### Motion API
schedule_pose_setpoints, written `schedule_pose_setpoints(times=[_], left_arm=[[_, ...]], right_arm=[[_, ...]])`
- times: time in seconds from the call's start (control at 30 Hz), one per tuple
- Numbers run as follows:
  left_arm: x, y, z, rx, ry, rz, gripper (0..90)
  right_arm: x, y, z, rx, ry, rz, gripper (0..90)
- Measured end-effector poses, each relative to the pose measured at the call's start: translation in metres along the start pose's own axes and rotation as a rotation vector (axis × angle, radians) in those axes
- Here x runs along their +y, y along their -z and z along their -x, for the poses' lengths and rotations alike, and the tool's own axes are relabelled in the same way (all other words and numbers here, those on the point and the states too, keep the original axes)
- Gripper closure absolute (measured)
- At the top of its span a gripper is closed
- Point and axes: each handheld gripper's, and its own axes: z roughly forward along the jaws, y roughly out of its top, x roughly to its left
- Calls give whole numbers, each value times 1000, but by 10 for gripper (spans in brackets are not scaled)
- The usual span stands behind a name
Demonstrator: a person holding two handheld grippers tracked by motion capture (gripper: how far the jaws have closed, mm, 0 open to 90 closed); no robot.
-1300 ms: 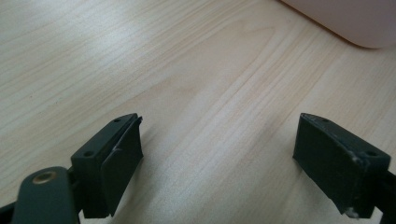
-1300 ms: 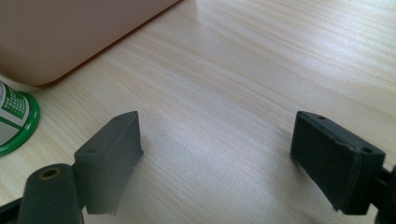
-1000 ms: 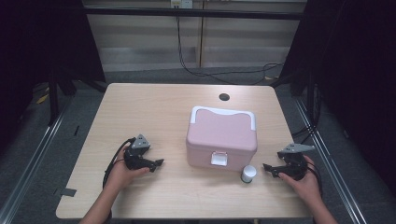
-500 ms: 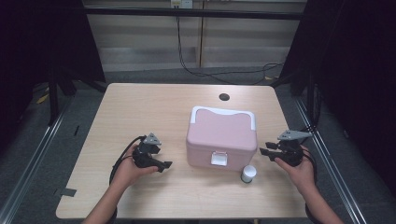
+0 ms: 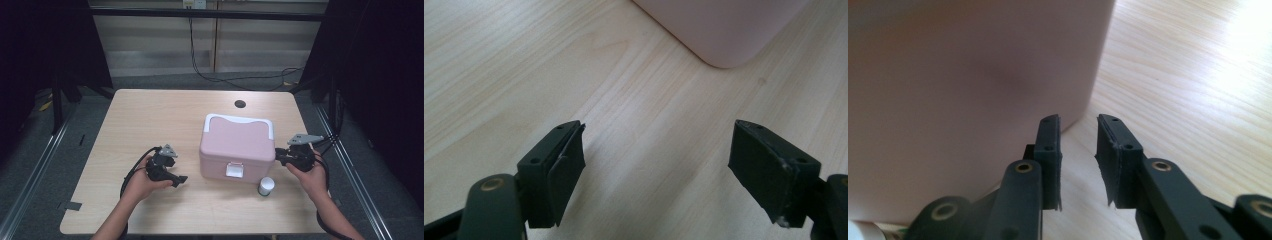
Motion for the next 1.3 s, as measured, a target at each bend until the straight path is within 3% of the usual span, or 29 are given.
schedule_pose_setpoints(times=[0.4,0.53,0.57,0.7,1.3], left_arm=[[2,2,4,-10,-3,14,216],[3,2,5,-13,-24,-2,216],[3,1,6,-11,-8,9,216],[4,2,7,-11,-11,3,216],[7,5,8,-7,-16,17,221]], right_arm=[[5,-8,-5,1,31,9,828],[6,-9,-4,6,23,14,852],[6,-9,-4,5,25,14,860],[8,-10,-4,17,17,5,891],[18,-20,-11,45,19,-8,895]])
